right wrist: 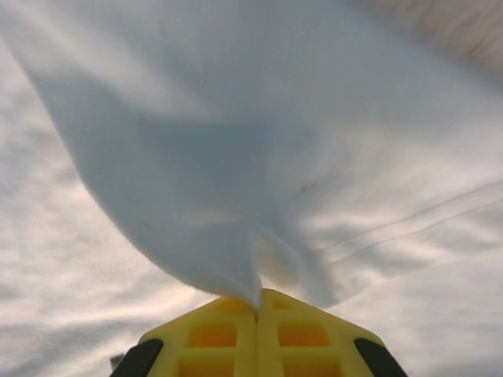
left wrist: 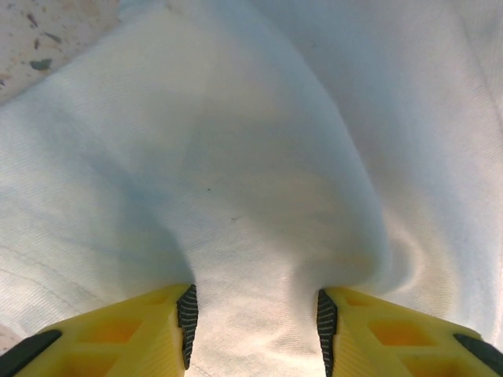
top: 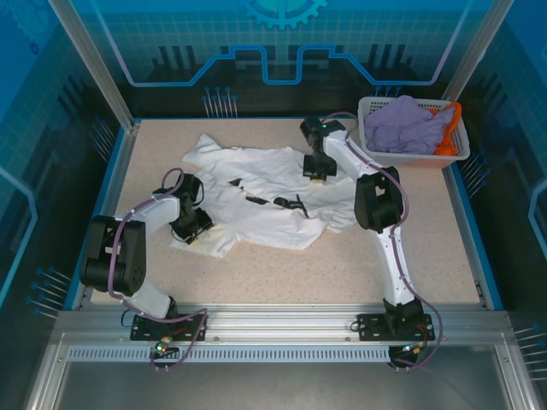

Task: Fold and stack the t-shirts

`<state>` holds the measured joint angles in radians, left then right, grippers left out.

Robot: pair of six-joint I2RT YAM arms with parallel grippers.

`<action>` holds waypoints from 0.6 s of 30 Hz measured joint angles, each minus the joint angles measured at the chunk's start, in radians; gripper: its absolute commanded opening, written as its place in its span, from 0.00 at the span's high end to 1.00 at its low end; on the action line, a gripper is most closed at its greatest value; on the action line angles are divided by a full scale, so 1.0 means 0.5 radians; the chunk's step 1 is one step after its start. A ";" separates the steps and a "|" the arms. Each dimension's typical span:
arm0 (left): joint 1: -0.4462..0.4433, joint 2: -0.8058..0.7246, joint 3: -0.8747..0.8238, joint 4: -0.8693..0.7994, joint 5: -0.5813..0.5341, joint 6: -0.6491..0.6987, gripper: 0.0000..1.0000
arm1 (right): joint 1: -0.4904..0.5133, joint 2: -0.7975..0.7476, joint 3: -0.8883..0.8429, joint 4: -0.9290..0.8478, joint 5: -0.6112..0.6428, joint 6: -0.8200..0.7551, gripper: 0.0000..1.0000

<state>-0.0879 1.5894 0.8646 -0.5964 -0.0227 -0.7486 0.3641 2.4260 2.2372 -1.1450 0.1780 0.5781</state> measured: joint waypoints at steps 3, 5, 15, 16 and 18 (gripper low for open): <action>0.002 0.000 0.000 -0.002 -0.015 0.017 0.60 | -0.075 0.000 0.195 -0.015 0.066 -0.034 1.00; 0.002 0.000 0.000 -0.005 -0.027 0.031 0.62 | -0.145 0.002 0.310 -0.012 0.098 -0.045 1.00; 0.010 -0.056 0.005 -0.097 -0.075 0.042 0.47 | -0.549 0.367 1.007 0.121 -0.009 0.105 0.28; 0.011 -0.082 0.018 -0.127 -0.079 0.037 0.39 | -0.565 0.378 1.057 0.145 -0.079 0.139 0.25; 0.011 -0.128 0.062 -0.178 -0.084 0.037 0.29 | -0.586 0.367 1.093 0.183 -0.137 0.175 0.24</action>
<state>-0.0822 1.5253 0.8955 -0.6853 -0.0647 -0.7303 0.0711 2.6095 2.7838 -1.0534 0.1097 0.6655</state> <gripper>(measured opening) 0.648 0.732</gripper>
